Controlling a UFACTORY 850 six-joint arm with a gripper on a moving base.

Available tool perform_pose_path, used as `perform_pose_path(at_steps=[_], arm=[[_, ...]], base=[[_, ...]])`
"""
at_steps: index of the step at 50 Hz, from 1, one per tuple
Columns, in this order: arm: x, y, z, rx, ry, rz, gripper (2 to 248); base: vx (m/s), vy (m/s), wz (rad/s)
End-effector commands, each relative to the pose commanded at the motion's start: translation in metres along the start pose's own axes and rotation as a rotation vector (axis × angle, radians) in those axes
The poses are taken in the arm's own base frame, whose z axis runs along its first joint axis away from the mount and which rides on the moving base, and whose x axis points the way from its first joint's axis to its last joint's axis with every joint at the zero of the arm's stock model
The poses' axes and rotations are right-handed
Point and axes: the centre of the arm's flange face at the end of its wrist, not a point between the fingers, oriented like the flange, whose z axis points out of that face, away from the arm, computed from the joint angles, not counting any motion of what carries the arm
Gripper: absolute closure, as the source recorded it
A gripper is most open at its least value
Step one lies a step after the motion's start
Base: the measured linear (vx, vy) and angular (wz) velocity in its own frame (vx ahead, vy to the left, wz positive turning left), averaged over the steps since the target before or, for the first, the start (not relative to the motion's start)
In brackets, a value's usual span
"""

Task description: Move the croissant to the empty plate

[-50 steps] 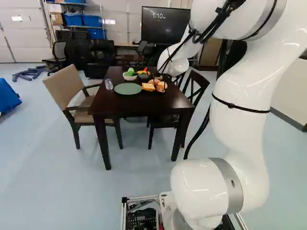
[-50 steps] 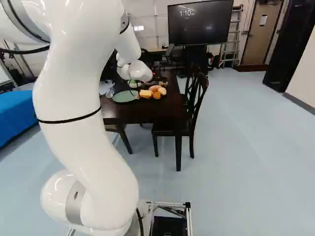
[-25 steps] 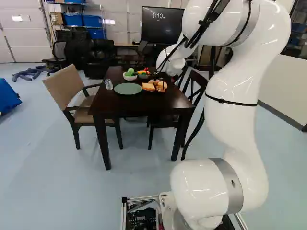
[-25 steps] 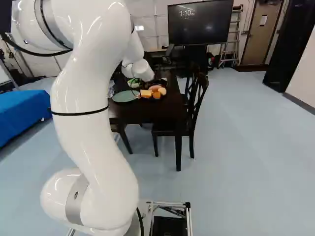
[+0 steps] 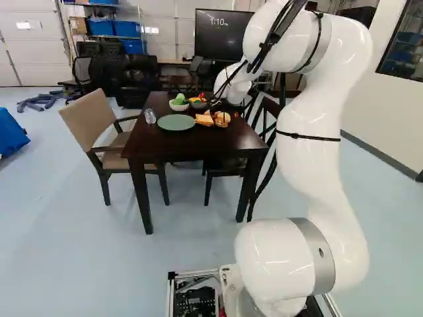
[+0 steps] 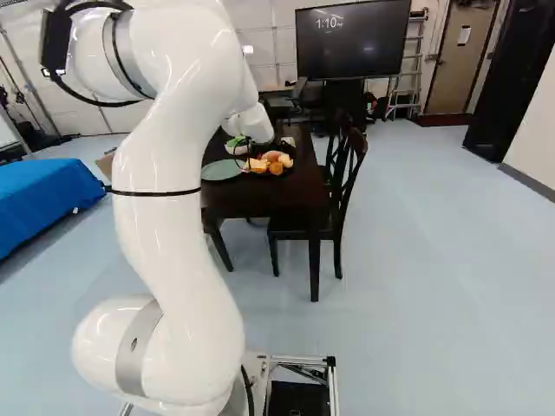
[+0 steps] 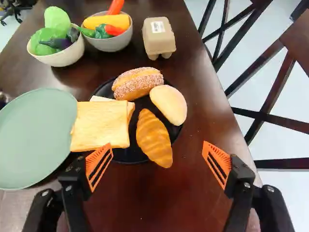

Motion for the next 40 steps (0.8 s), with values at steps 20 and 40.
perform_pose_path(at_steps=[20, 40], arm=[[0.009, 0.002, 0.011, -0.002, 0.012, 0.002, 3], [0.009, 0.002, 0.011, -0.002, 0.012, 0.002, 3]], base=[[0.0, 0.0, 0.0], [0.0, 0.0, 0.0]])
